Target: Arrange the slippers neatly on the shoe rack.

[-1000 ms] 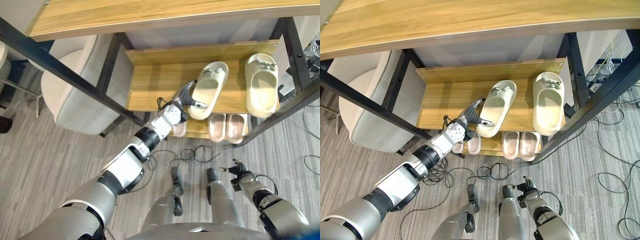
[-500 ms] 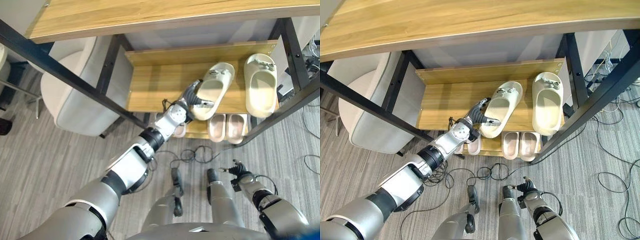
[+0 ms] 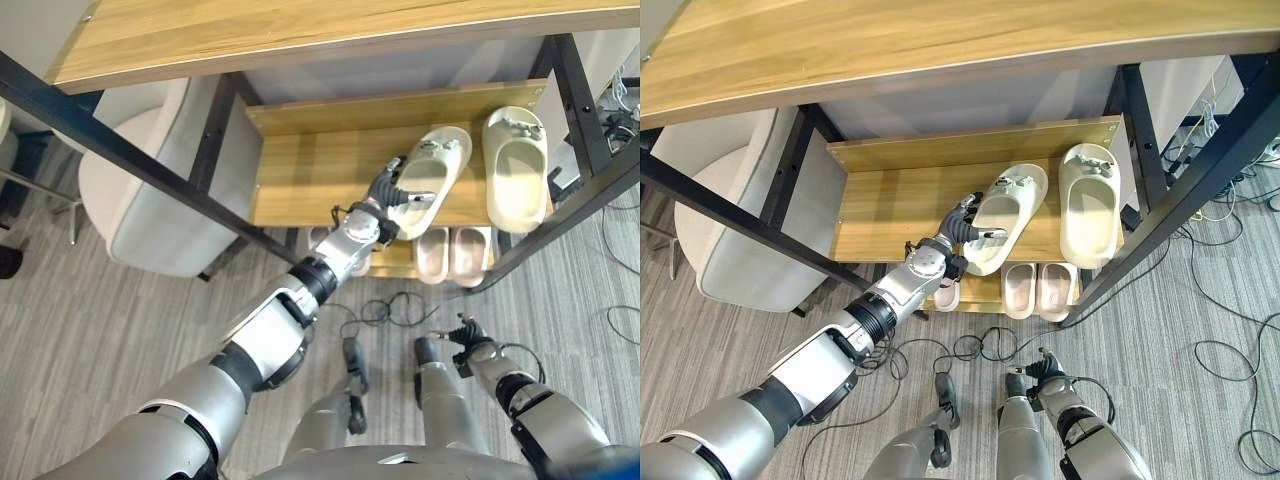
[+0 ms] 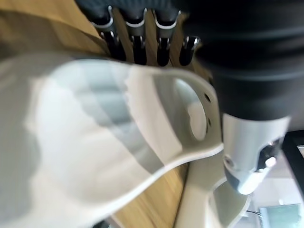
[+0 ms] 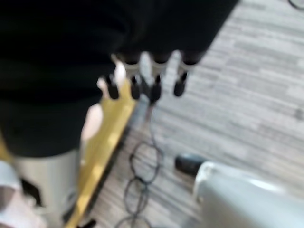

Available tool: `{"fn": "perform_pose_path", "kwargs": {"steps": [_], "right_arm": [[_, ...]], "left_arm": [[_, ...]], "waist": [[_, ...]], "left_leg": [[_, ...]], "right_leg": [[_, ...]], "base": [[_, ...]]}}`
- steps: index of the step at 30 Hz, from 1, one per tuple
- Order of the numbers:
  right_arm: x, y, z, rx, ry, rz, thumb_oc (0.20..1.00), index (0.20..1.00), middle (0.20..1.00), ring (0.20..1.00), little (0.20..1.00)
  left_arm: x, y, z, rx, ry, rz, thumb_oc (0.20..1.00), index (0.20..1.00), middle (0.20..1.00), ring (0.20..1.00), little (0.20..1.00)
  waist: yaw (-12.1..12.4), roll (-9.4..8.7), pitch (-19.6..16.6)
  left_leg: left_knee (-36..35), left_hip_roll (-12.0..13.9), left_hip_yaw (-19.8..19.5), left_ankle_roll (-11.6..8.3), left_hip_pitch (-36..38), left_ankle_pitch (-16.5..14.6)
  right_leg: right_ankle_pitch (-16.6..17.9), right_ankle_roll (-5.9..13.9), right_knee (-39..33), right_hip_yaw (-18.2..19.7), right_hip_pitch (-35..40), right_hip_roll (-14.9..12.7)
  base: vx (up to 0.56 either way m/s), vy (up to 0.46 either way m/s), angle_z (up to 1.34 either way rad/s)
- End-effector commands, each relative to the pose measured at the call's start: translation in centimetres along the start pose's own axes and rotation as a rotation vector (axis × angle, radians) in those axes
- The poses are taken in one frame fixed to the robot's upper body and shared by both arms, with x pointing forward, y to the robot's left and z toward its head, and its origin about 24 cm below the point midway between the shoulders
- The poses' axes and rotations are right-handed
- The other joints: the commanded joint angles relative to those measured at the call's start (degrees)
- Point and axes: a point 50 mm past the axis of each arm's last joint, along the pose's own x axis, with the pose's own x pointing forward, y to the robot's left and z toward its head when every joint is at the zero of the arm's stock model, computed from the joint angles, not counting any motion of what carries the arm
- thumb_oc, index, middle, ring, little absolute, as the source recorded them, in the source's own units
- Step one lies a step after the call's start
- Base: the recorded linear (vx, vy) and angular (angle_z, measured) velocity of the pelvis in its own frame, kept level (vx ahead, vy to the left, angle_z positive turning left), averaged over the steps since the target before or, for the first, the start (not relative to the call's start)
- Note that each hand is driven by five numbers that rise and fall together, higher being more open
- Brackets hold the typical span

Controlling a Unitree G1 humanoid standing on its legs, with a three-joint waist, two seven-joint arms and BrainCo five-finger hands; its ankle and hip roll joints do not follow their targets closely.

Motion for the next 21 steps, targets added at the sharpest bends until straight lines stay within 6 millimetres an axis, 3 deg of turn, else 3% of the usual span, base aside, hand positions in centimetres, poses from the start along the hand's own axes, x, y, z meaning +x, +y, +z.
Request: {"fn": "perform_pose_path", "kwargs": {"steps": [1, 6, 13, 16, 21], "right_arm": [[0.4, -1.8, 2.5, -0.001, -0.059, -0.069, 1.000, 1.000, 1.000, 1.000, 1.000], [0.4, -1.7, 2.0, 0.018, -0.071, -0.064, 1.000, 1.000, 1.000, 1.000, 1.000], [0.2, -1.5, 1.0, 0.070, -0.065, -0.046, 1.000, 1.000, 1.000, 1.000, 1.000], [0.1, -1.2, 0.9, 0.092, -0.069, -0.033, 1.000, 1.000, 1.000, 1.000, 1.000], [-0.3, 0.6, 0.2, 0.095, -0.057, 0.020, 1.000, 1.000, 1.000, 1.000, 1.000]], "left_arm": [[0.8, 1.3, 0.0, 0.091, 0.063, 0.148, 1.000, 1.000, 1.000, 1.000, 1.000], [1.0, 5.9, 0.0, 0.302, 0.068, 0.298, 1.000, 1.000, 1.000, 1.000, 1.000], [0.5, 7.8, 1.0, 0.388, -0.045, 0.312, 1.000, 1.000, 1.000, 1.000, 1.000], [-0.6, 8.5, 1.2, 0.292, -0.123, 0.308, 1.000, 1.000, 1.000, 1.000, 1.000], [-3.3, 8.3, 0.6, -0.099, -0.221, 0.175, 1.000, 1.000, 1.000, 1.000, 1.000]], "waist": [[-1.6, 1.27, 2.0], [-1.1, 0.74, 1.4], [0.4, -0.02, 1.6], [1.1, -0.26, 2.1], [2.1, -0.19, 2.5]], "left_leg": [[4.0, -1.3, -4.9, 0.01, -2.4, -4.7], [4.1, -1.0, -5.4, -0.15, -2.2, -4.7], [4.5, -1.1, -6.3, -0.27, -1.6, -4.9], [4.7, -1.1, -6.6, -0.26, -1.3, -5.0], [4.9, -1.3, -6.7, -0.07, -1.5, -4.7]], "right_leg": [[8.0, 2.45, -14.5, -2.8, 2.5, -3.8], [7.6, 2.46, -14.5, -3.3, 3.5, -3.7], [6.7, 2.43, -13.9, -4.5, 4.8, -3.7], [6.5, 2.37, -13.3, -4.8, 5.0, -3.8], [6.6, 2.17, -12.6, -4.8, 4.9, -3.8]], "base": [[0.01, -0.032, -0.01], [0.01, -0.035, 0.00], [0.00, -0.034, 0.12], [-0.02, -0.020, 0.10], [-0.02, 0.006, 0.03]]}}
